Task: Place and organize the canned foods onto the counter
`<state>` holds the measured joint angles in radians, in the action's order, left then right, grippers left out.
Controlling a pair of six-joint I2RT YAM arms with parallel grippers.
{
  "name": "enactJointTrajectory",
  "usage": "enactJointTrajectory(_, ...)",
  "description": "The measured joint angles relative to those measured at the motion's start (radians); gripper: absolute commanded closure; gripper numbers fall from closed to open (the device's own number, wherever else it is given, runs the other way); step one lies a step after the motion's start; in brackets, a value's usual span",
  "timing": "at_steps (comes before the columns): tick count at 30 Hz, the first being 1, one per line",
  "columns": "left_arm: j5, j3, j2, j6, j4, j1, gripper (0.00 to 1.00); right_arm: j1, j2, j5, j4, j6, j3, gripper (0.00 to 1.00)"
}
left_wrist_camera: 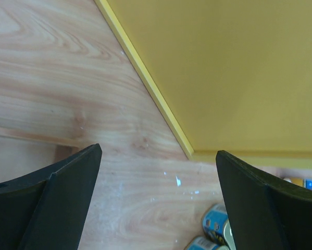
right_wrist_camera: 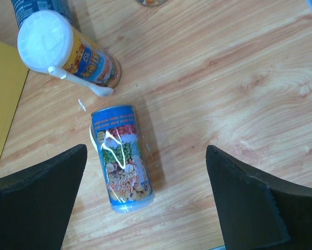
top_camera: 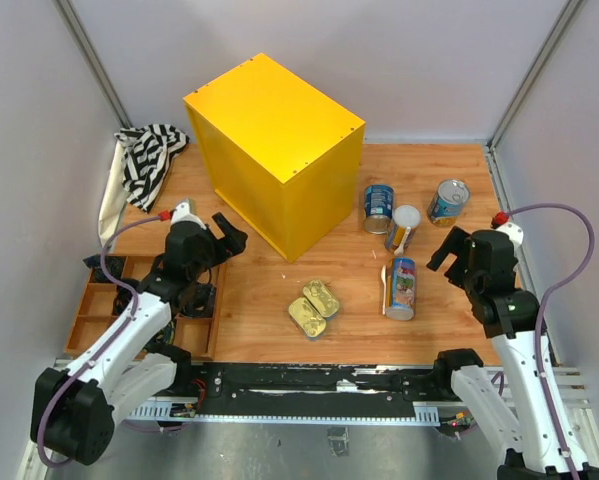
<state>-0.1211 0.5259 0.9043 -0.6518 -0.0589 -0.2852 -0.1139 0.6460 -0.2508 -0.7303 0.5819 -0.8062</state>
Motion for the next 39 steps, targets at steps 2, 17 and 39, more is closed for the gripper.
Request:
enactJointTrajectory(2, -0.003, 0.000, 0.016, -0.002, -0.007, -0.044, 0.05, -0.009, -0.002, 0.017, 0.000, -0.006, 0.007, 0.04)
enactJointTrajectory(17, -0.020, 0.007, 0.113, -0.030, -0.074, -0.327, 0.09, -0.484, 0.079, -0.116, -0.062, 0.066, 0.048, 0.08)
enactJointTrajectory(39, -0.021, 0.022, 0.136, -0.042, -0.079, -0.496, 0.11, -0.698, 0.301, -0.350, 0.014, 0.085, 0.059, 0.08)
